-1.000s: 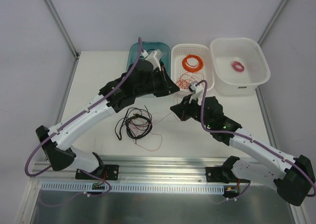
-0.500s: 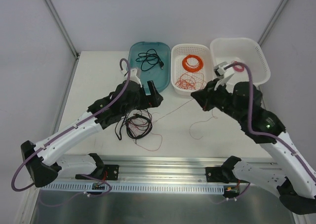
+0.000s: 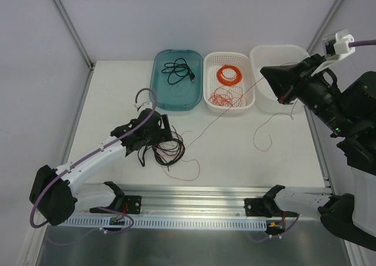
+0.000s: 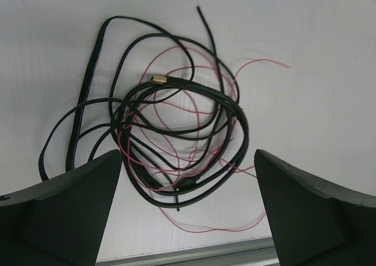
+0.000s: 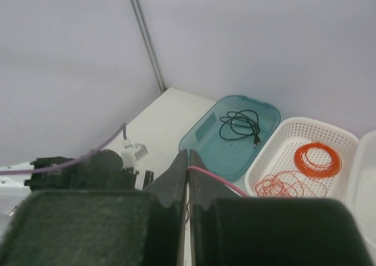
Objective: Untangle the cables
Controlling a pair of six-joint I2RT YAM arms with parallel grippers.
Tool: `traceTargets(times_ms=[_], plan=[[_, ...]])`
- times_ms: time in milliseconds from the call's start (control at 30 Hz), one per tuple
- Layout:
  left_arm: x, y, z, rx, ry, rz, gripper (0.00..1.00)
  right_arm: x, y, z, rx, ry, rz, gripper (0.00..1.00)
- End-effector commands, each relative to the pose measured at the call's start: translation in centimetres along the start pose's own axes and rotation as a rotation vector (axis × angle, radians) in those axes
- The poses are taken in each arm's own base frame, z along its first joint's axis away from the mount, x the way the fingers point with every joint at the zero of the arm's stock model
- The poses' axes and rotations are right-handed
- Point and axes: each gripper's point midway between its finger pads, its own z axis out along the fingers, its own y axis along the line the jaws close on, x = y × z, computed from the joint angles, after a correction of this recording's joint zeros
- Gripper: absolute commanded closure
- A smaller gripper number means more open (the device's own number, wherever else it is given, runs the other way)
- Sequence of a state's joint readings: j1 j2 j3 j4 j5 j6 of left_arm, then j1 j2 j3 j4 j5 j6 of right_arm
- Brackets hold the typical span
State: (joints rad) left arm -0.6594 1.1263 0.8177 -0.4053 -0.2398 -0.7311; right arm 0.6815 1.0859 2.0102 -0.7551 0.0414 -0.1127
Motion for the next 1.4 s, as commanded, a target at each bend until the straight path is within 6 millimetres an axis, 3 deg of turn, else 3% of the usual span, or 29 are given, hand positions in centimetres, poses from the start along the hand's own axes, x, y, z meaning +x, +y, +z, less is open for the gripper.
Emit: traceTargets(times_ms=[0, 133, 333, 433, 633, 767, 1100, 1267, 1367], plan=[[2.6, 1.4, 2.0, -0.055, 0.099, 0.042, 0.02, -3.2, -0.1, 0.0, 0.014, -0.084, -0.021, 0.99], [3.9, 2.3, 3.3, -0.106, 0.152, 0.055, 0.02, -5.8, -0.7, -0.1, 0.056, -0.180, -0.021, 0.99], [5.3, 4.1, 5.3, -0.195, 0.214, 0.084, 0.02, -11.3, -1.8, -3.5, 0.129, -0.402, -0.039, 0.99], [5.8, 5.3, 6.0, -0.242, 0.245, 0.050, 0.02, -11.6, -3.5, -4.7, 0.216, -0.460, -0.050, 0.99], [5.7, 8.4, 6.4, -0.353, 0.249, -0.019, 0.07, -9.9, -6.9, -6.5, 0.398, -0.440, -0.084, 0.99], [4.9, 11.6, 5.9, -0.472, 0.241, -0.081, 0.16, -11.4, -7.4, -8.9, 0.435, -0.484, -0.114, 0.99], [3.1, 16.3, 5.3, -0.618, 0.236, -0.216, 0.22, -12.5, -8.5, -13.1, 0.515, -0.543, -0.148, 0.99], [1.9, 17.7, 5.1, -0.663, 0.223, -0.238, 0.21, -10.4, -9.2, -12.4, 0.537, -0.463, -0.159, 0.99], [1.5, 19.2, 4.7, -0.700, 0.224, -0.276, 0.19, -9.8, -9.7, -13.4, 0.566, -0.445, -0.169, 0.99]])
